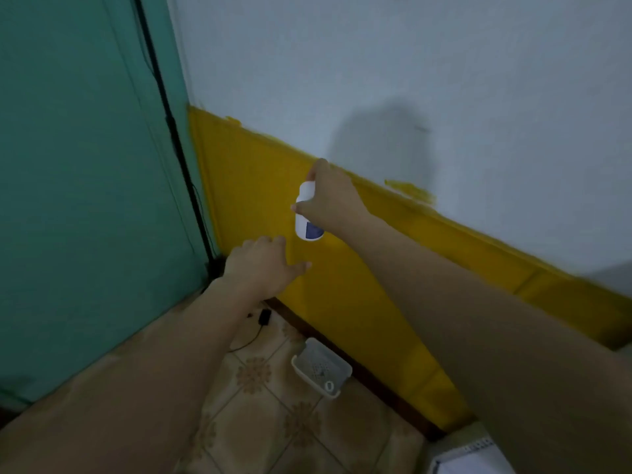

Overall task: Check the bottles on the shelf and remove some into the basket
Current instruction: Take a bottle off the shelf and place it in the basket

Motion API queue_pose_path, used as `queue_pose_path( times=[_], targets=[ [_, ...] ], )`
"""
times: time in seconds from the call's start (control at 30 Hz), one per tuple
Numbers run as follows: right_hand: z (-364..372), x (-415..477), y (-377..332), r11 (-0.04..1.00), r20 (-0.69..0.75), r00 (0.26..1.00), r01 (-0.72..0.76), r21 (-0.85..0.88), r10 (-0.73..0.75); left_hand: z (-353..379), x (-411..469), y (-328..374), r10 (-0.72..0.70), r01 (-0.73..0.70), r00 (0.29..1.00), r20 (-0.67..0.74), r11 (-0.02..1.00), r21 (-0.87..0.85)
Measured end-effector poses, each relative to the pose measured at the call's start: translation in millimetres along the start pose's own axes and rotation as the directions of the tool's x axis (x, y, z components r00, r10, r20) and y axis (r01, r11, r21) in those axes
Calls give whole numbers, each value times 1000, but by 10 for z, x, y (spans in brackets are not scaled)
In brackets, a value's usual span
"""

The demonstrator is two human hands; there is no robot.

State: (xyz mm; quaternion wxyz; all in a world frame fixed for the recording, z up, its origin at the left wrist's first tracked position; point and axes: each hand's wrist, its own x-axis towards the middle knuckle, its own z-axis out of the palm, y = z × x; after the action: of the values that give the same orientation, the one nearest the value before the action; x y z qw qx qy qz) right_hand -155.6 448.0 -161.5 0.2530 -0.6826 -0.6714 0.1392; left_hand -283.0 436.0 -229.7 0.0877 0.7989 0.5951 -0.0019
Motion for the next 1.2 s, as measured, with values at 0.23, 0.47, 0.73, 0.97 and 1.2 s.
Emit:
queue_pose_path(
  times=[0.23, 0.47, 0.73, 0.97, 1.2],
  targets=[
    [672, 503, 718, 977, 38, 977, -211, 13, 211, 774, 917, -129, 110, -110, 994, -23, 994, 24],
    [1722, 695, 1764, 939, 78, 937, -343, 34, 340, 1997, 1417, -139, 217, -217, 976, 35, 976, 7],
    [3702, 559, 3297, 888, 139, 890, -449, 95, 435, 4103, 1914, -458, 253, -251, 950, 184, 967, -35],
    [5696, 251, 4625, 843, 194, 838, -532, 83, 510, 6073, 2178, -694, 246, -247, 930, 274, 969, -33],
    [6874, -160, 5517, 827, 238, 807, -562, 27, 541, 7514, 2030, -863, 226, -211, 882, 412, 974, -83]
  ],
)
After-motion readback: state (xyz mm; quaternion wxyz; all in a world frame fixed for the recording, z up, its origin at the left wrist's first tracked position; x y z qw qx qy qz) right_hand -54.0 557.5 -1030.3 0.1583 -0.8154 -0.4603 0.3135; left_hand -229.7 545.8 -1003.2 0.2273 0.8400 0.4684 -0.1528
